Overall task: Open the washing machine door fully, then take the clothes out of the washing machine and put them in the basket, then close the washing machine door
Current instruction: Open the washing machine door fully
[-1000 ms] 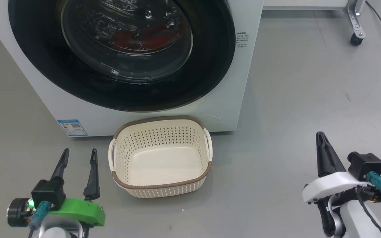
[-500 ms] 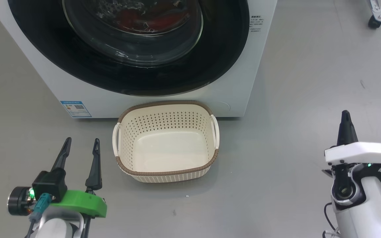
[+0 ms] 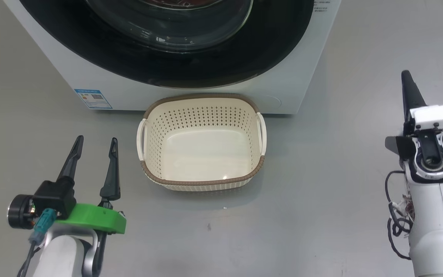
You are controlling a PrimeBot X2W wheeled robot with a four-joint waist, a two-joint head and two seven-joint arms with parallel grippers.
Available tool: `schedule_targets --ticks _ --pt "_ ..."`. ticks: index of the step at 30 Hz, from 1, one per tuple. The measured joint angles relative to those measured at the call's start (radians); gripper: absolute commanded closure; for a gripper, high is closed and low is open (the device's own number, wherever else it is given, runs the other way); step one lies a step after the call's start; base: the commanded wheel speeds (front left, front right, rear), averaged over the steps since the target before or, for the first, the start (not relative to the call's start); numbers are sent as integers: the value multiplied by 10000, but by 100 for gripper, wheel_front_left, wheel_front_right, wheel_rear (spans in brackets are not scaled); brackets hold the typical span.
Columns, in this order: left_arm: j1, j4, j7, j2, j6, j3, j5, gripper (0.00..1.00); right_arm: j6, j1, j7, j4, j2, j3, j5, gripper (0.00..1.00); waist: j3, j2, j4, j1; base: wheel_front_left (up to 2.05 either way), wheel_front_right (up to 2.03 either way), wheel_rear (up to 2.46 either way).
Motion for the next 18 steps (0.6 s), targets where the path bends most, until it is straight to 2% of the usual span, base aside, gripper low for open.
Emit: schedule_targets --ticks 8,11,18 --pt "-480 -169 -2 -56 -249 -4 56 0 -15 -1459 1244 52 -104 -82 848 100 620 0 181 0 0 0 0" --pt "-611 -190 -2 -82 -343 -8 56 0 -113 -1990 1609 42 -314 -98 966 100 852 0 259 0 0 0 0" --pt "-937 -247 -2 -117 -481 -46 100 0 -577 -3493 2424 38 -642 -29 1260 100 1394 0 438 0 0 0 0"
